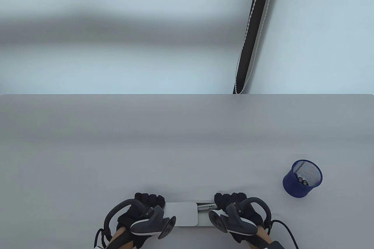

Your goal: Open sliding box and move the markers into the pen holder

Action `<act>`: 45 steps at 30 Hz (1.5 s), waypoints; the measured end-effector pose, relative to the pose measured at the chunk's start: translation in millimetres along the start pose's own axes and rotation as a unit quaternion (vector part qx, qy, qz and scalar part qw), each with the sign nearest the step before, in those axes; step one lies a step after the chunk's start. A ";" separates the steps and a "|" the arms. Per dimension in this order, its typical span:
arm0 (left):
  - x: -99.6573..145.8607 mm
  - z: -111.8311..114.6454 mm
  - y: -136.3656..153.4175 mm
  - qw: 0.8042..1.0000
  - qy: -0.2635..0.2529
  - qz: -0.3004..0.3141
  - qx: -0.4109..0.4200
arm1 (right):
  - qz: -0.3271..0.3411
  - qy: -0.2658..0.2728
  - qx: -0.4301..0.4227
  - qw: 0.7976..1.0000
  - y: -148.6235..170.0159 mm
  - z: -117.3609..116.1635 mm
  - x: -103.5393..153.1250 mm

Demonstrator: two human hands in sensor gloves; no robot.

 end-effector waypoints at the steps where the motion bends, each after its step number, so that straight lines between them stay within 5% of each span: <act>1: 0.0 0.0 0.0 1.000 0.000 0.000 0.000 | 0.000 0.001 -0.003 1.000 0.6 -0.1 0.2; 45: -0.2 0.0 -0.7 1.000 0.002 -0.001 -0.002 | -0.027 0.021 0.013 0.999 6.1 3.5 5.3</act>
Point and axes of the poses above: the tracker on the back of each hand, its own y axis roughly to the little-finger side, its own x axis roughly from the fingertips to the wrist, z = x × y, the point moved 4 cm from there along -x, roughly from the wrist to the fingertips, and after that the axes turned 6 degrees about z, right-handed, at the moved point
